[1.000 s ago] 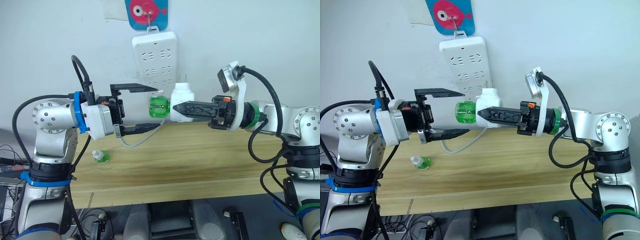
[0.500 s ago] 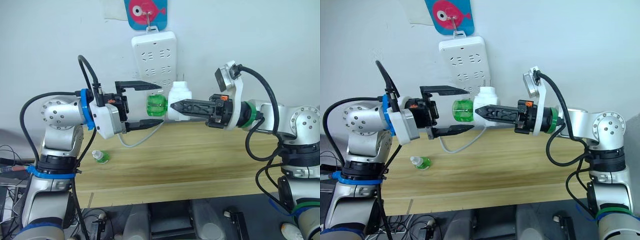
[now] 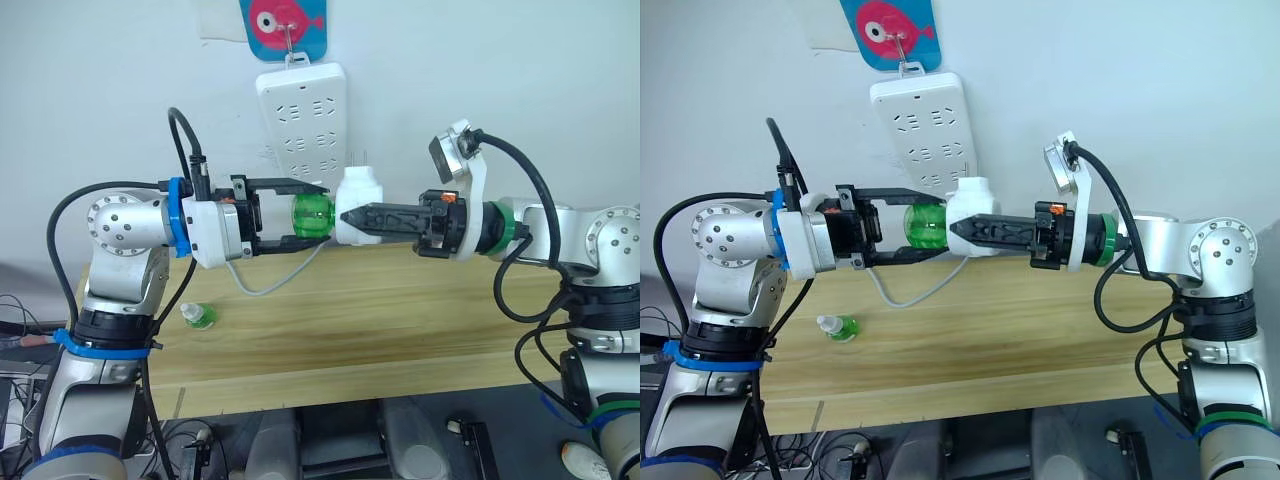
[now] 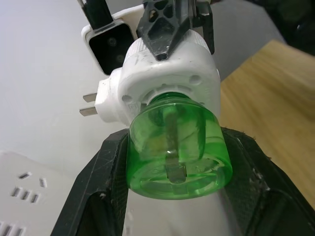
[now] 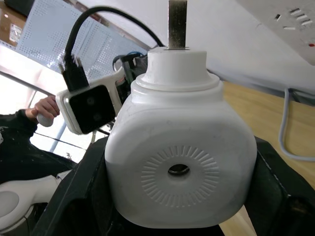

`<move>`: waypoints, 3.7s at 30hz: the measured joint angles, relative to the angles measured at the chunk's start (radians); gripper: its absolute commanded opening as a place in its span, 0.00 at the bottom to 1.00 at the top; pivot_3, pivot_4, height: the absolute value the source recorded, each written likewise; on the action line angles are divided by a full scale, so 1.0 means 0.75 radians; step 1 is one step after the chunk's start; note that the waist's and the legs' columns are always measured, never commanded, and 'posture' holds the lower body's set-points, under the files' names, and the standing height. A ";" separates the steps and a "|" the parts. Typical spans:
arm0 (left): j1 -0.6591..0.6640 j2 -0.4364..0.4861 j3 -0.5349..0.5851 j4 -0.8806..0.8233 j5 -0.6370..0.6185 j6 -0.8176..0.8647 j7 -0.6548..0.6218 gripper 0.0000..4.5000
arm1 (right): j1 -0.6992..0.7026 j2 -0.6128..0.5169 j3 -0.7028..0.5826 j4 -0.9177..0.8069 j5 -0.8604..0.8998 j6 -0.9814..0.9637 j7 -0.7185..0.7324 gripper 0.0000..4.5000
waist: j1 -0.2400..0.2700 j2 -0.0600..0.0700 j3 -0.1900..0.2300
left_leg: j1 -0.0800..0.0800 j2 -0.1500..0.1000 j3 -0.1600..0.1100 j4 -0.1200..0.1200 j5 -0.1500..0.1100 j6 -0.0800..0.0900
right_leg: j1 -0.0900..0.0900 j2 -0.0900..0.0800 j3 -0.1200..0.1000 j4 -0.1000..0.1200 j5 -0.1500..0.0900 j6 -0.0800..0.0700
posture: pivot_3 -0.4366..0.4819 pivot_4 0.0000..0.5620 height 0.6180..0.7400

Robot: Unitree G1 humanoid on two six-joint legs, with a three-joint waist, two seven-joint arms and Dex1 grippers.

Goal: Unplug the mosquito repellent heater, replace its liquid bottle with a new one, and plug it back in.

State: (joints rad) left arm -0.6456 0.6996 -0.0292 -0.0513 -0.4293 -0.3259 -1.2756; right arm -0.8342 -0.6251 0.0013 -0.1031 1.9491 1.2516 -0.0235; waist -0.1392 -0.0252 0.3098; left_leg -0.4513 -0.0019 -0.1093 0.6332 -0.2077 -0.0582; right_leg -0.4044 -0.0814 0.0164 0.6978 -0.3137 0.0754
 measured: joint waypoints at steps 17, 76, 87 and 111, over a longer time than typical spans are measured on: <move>0.119 0.141 0.043 -0.326 -0.425 0.863 0.055 0.50 | -0.021 -0.174 0.112 -0.136 0.027 -0.034 0.089 0.67 | 0.001 0.000 0.000 | 0.000 0.001 0.000 0.002 0.000 0.000 | 0.000 0.001 0.000 0.001 0.000 0.000 | 0.31 0.52 0.92; 0.085 0.226 0.232 -0.447 -0.991 1.710 0.289 0.50 | -0.075 -0.217 0.097 -0.253 -0.193 -0.040 0.370 0.67 | 0.004 0.000 0.000 | 0.000 0.001 0.000 0.003 0.002 -0.003 | 0.000 0.000 0.000 0.002 0.000 0.000 | 0.32 0.48 0.92; 0.093 0.227 0.238 -0.447 -0.989 1.707 0.289 0.50 | -0.074 -0.244 0.097 -0.322 -0.190 -0.078 0.306 0.67 | 0.004 0.000 0.000 | 0.000 0.001 0.000 0.004 0.002 -0.003 | 0.000 0.000 0.000 0.002 0.000 0.000 | 0.31 0.49 0.92; 0.101 0.234 0.237 -0.470 -0.981 1.703 0.287 0.50 | -0.068 -0.284 0.105 -0.360 -0.214 -0.092 0.323 0.67 | 0.005 0.000 0.000 | 0.000 0.001 0.000 0.013 0.000 0.000 | 0.000 0.001 0.001 0.012 0.000 0.000 | 0.31 0.49 0.92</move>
State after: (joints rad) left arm -0.5701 0.8753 0.1488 -0.4035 -1.1651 0.9515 -1.0603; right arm -0.8854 -0.8378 0.0797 -0.3730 1.7887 1.1826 0.2187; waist -0.1357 -0.0253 0.3097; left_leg -0.4512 -0.0015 -0.1095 0.6432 -0.2076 -0.0581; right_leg -0.4047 -0.0810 0.0174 0.7070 -0.3137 0.0754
